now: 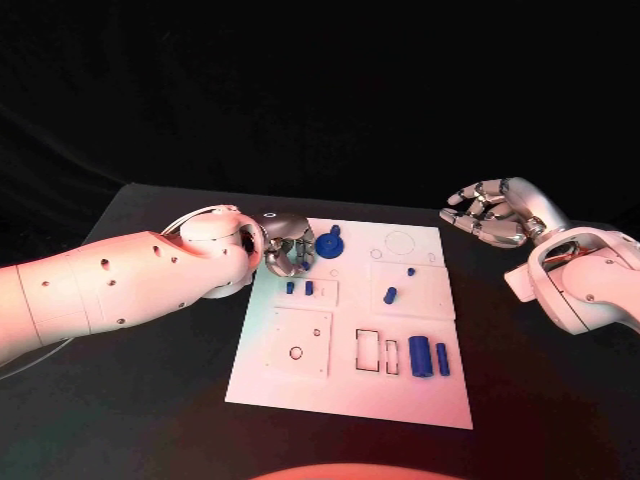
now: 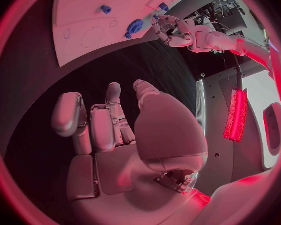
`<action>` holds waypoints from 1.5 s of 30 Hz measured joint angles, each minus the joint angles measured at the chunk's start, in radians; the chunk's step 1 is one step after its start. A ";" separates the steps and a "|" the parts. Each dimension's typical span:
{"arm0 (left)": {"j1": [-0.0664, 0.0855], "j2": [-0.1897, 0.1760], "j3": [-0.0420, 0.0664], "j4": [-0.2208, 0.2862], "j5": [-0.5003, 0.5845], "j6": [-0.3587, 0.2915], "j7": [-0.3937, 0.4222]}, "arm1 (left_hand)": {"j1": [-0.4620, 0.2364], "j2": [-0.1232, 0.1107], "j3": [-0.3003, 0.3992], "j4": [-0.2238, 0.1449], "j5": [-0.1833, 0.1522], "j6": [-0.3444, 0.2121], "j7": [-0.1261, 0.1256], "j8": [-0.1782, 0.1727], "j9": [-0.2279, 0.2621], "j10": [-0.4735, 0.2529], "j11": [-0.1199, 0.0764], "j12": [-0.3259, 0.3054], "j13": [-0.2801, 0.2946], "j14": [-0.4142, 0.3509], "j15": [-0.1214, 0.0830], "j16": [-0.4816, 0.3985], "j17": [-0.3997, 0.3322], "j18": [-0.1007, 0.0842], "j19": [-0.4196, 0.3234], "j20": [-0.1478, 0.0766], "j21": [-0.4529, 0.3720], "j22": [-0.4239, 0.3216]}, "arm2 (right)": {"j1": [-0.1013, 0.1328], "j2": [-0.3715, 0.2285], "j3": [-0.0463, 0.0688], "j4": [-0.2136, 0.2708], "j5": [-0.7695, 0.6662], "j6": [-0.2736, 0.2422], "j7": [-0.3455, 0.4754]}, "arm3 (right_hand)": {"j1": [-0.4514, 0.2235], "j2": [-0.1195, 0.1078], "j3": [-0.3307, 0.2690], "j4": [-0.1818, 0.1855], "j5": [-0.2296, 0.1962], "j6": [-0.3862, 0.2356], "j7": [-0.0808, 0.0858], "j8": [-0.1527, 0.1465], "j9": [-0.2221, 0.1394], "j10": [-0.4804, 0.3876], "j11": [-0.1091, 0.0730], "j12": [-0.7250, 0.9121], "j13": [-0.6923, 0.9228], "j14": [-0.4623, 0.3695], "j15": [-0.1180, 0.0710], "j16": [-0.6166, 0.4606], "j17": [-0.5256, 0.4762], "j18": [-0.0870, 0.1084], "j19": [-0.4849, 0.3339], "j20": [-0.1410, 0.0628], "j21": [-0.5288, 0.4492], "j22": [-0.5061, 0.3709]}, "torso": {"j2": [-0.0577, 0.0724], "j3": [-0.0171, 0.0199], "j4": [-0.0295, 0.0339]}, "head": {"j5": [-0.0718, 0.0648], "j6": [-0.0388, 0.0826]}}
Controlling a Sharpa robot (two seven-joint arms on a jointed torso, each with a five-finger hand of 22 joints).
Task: Assemble the parts on the task board
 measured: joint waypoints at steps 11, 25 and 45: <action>-0.001 0.004 0.000 -0.005 0.005 0.006 -0.003 | 0.000 0.000 0.000 0.000 0.000 0.000 0.000 0.000 0.000 0.000 0.000 0.000 -0.001 0.000 0.000 0.000 -0.002 0.000 0.000 0.000 0.000 -0.001 | 0.000 0.000 0.000 0.001 0.000 0.000 0.000 | 0.000 0.000 0.000 0.000 0.000 0.000 0.000 0.000 0.000 0.000 0.000 0.000 0.000 0.000 0.000 0.000 0.000 0.000 0.000 0.000 0.000 0.000 | -0.001 -0.0005 0.0011 | -0.002 -0.003; -0.003 0.003 -0.002 -0.009 0.011 0.014 -0.007 | -0.020 -0.020 -0.006 0.006 0.000 -0.046 0.016 -0.057 -0.013 -0.011 0.011 -0.046 -0.012 -0.017 0.009 -0.009 -0.042 0.000 -0.024 0.010 -0.024 -0.024 | 0.000 -0.001 0.000 0.001 0.000 0.000 0.000 | 0.000 0.000 0.000 0.000 0.000 0.002 0.002 0.000 0.000 0.002 0.002 0.000 -0.002 0.000 0.000 0.000 -0.002 0.000 -0.004 -0.004 0.000 -0.002 | -0.001 -0.0003 0.0011 | -0.001 -0.001; -0.003 -0.005 -0.002 -0.011 0.014 0.012 -0.022 | -0.026 -0.026 -0.008 0.014 0.000 -0.095 0.030 -0.095 -0.024 -0.020 0.020 -0.062 -0.014 -0.038 0.020 -0.017 -0.087 0.000 -0.041 0.019 -0.043 -0.044 | 0.000 0.000 0.000 -0.001 -0.022 0.030 -0.011 | 0.045 -0.007 0.018 -0.005 -0.010 0.000 0.011 0.000 0.000 -0.050 0.004 -0.157 -0.120 -0.063 0.002 -0.158 -0.169 0.031 -0.072 0.003 -0.171 -0.105 | -0.001 -0.0007 0.0008 | -0.003 0.002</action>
